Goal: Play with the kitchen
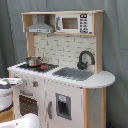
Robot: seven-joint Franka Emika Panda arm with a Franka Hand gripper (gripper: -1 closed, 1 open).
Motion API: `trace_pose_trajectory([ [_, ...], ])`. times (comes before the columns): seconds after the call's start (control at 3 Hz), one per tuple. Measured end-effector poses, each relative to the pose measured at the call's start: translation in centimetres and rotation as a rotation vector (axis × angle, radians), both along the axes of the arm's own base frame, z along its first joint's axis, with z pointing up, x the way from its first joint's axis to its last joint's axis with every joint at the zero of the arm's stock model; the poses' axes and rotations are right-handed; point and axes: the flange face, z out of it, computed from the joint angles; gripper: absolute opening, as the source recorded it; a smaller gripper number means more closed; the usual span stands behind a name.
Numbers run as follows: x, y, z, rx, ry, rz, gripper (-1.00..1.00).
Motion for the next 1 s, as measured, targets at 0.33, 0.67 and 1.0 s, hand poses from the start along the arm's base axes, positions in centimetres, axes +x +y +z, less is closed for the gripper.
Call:
trace_pose_trajectory([
  [0.33,-0.01,-0.03,-0.1,-0.137,-0.021,0.004,-1.0],
  [0.67,-0.21,0.25,0.15,-0.163,-0.022,0.019,-1.0],
  [1.0,-0.23,0.27,0.18,-0.162,-0.021,0.021,1.0],
])
